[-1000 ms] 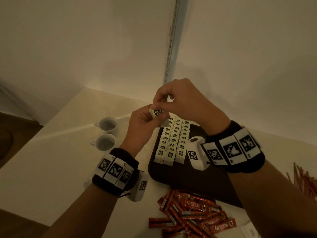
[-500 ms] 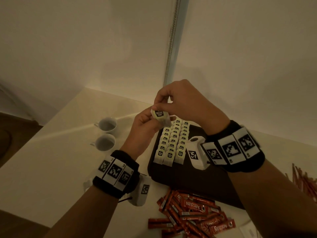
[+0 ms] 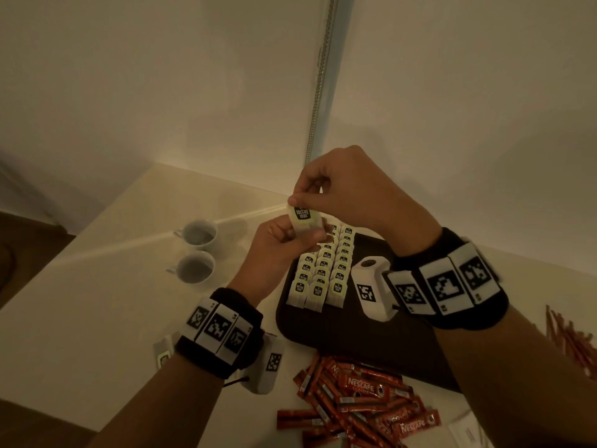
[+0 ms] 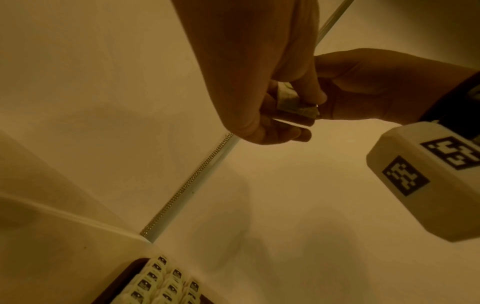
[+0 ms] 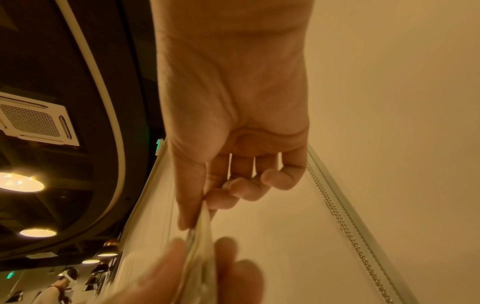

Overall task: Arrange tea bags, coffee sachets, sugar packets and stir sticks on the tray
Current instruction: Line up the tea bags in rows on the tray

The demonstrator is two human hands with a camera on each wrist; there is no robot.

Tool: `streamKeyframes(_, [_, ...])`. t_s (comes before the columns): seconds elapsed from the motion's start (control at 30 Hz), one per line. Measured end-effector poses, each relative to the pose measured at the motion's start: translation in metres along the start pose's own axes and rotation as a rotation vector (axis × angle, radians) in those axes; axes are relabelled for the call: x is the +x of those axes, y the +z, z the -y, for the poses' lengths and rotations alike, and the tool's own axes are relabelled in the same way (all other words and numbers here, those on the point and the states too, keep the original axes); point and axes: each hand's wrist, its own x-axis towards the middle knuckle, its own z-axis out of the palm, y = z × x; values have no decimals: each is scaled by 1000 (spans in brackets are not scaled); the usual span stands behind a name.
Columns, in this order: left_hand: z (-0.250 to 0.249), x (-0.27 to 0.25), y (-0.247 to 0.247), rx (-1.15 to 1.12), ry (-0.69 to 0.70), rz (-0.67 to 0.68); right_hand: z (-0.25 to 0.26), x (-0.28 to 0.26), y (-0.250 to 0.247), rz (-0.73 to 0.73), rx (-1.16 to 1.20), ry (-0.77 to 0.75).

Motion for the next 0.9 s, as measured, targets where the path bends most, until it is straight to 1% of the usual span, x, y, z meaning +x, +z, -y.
streamKeyframes(0.2, [2, -1, 4, -19, -36, 7, -2, -2, -4, -9, 13, 16])
streamKeyframes(0.47, [8, -1, 6, -37, -41, 6, -11, -9, -4, -27, 106, 35])
streamKeyframes(0.57, [11, -2, 7, -11, -50, 7, -17, -14, -3, -36, 159, 49])
streamKeyframes(0.63, [13, -5, 3, 54, -55, 51, -25, -20, 0, -42, 187, 57])
streamKeyframes(0.7, [15, -12, -9, 161, -108, 71, -38, -29, 9, -45, 195, 81])
streamKeyframes(0.83, [21, -47, -52, 448, -246, -34, -81, -56, 49, -21, 253, 262])
streamKeyframes(0.9, [25, -73, -74, 512, -307, -101, -106, -69, 78, 29, 253, 363])
